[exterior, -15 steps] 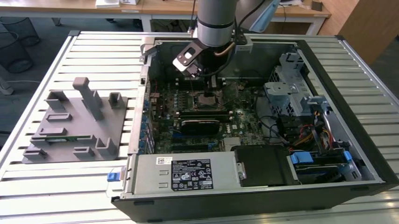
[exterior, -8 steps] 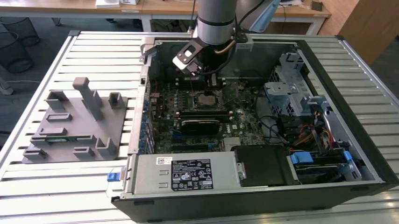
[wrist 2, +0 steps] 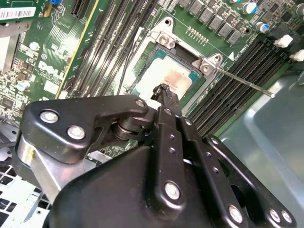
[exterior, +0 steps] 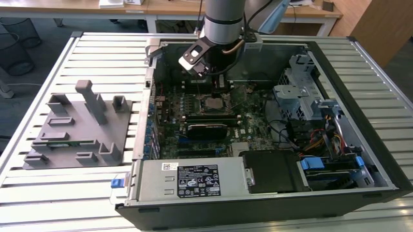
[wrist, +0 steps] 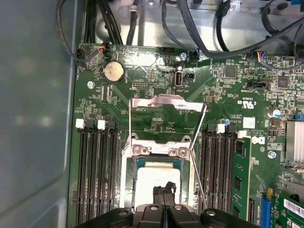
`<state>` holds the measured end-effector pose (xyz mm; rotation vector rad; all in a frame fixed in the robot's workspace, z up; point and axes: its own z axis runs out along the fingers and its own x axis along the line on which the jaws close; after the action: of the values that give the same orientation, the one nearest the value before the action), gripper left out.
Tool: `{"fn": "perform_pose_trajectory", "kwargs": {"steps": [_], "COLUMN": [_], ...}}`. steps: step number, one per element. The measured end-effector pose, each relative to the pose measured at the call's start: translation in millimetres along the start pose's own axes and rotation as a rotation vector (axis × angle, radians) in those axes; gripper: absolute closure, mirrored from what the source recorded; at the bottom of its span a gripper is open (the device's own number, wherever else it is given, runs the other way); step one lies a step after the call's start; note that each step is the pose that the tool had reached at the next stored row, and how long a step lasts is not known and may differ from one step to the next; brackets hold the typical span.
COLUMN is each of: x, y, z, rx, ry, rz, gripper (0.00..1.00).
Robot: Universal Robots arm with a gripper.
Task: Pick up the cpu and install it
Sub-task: 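Close the cpu cover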
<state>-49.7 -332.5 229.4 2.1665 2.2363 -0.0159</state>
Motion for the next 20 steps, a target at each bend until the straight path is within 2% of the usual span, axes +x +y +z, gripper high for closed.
{"fn": "perform_pose_trajectory", "kwargs": {"steps": [5,13,20], "x": [-0.1,-4.6,-4.9], "y": [-0.1,-0.3,-0.2], "z": [-5.2,-6.1,-18.4], "rx": [-0.0001,0.0000,-0.0001], "ry": [-0.0002,-0.0002,-0.0001], "rz": [0.000,0.000,0.000], "gripper": [0.89,0.89,0.89]}}
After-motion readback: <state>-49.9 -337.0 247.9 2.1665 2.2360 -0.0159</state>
